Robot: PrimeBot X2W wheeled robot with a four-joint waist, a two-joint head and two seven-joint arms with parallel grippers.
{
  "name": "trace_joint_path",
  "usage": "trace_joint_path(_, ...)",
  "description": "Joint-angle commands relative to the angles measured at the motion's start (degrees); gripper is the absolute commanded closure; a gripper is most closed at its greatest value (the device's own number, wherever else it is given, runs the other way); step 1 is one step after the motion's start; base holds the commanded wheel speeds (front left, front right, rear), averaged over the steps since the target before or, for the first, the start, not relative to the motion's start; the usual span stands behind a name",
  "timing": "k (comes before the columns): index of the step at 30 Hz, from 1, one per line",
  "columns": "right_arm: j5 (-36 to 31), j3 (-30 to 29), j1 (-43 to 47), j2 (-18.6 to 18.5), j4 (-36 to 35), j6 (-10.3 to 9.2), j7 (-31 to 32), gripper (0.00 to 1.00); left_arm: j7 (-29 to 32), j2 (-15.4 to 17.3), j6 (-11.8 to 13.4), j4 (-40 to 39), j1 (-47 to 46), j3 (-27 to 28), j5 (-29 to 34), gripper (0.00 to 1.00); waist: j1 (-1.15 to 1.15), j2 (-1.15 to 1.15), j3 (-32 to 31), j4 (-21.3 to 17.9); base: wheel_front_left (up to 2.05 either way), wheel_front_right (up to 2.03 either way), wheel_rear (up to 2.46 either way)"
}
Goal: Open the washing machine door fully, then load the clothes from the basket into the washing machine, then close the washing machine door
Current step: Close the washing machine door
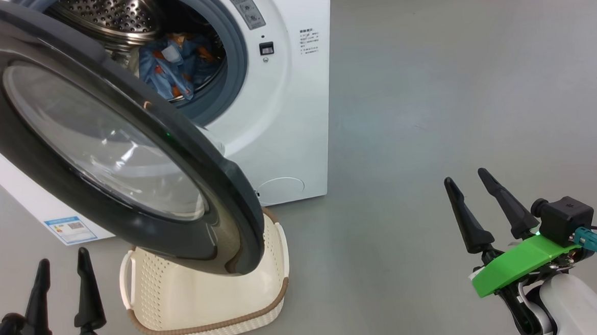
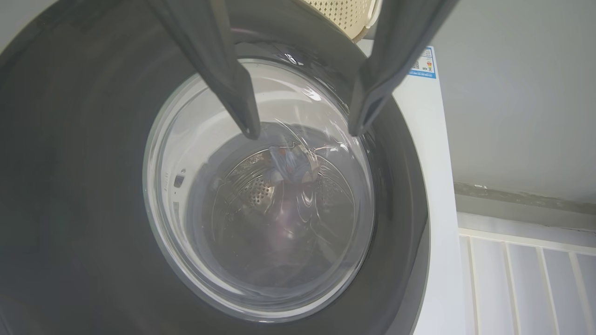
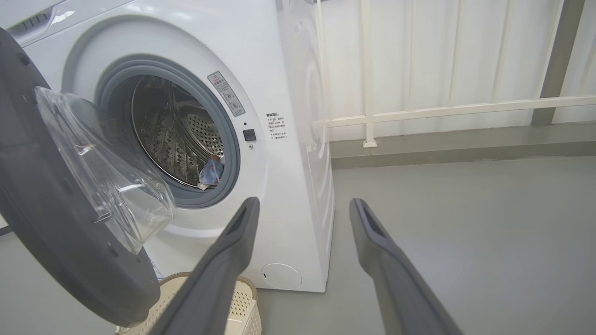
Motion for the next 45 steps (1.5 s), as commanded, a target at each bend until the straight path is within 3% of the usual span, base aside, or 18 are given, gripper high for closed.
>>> trace_joint_path(1,0.18,1.04,-0.22,-0.75,-1.36,0.25,-0.47,0.42,-0.61,1.1,0.13,-1.74,-0.31,2.03,0.82,0.0,0.0,0.0,-0.06,0.06,0.0,0.0,0.0)
trace_joint_path(2,0.26,1.25,-0.22,-0.82,-1.41,0.25,-0.47,0.67,-0.61,1.08,0.12,-1.75,-0.25,2.02,0.86,0.0,0.0,0.0,-0.09,0.1,0.0,0.0,0.0)
trace_joint_path(3,0.26,1.25,-0.22,-0.82,-1.41,0.25,-0.47,0.67,-0.61,1.08,0.12,-1.75,-0.25,2.02,0.86,0.0,0.0,0.0,-0.09,0.1,0.0,0.0,0.0)
trace_joint_path(4,0.34,1.42,-0.23,-0.9,-1.47,0.25,-0.47,0.97,-0.61,1.04,0.11,-1.75,-0.2,2.02,0.88,0.0,0.0,0.0,-0.12,0.17,0.0,0.0,0.0)
trace_joint_path(5,0.44,1.62,-0.23,-1.0,-1.56,0.25,-0.47,1.0,-0.61,0.99,0.1,-1.73,-0.17,2.02,0.89,0.0,0.0,0.0,-0.16,0.26,0.0,0.0,0.0)
trace_joint_path(14,1.98,1.8,-0.9,-2.02,-6.01,0.25,-0.47,1.0,-0.61,0.21,0.03,-1.59,-0.16,1.3,0.49,0.0,0.0,0.0,-0.86,3.35,0.0,0.0,0.0)
trace_joint_path(30,5.11,6.64,-5.07,-1.24,-18.41,0.25,-0.47,1.0,-0.61,-1.19,-0.01,-0.81,1.5,1.61,-0.2,0.0,0.0,0.0,-3.07,16.84,0.0,0.0,0.0)
trace_joint_path(37,6.38,12.26,-4.81,-1.21,-22.5,0.25,-0.47,1.0,-0.61,-0.96,-0.02,-0.27,1.65,0.92,-0.25,0.0,0.0,0.0,-3.19,20.6,0.0,0.0,0.0)
trace_joint_path(45,7.54,24.28,-6.26,-3.03,-16.1,0.25,-0.47,1.0,-0.61,-1.06,-0.03,-0.21,1.42,0.29,-0.39,0.0,0.0,0.0,-2.44,22.14,0.0,0.0,0.0)
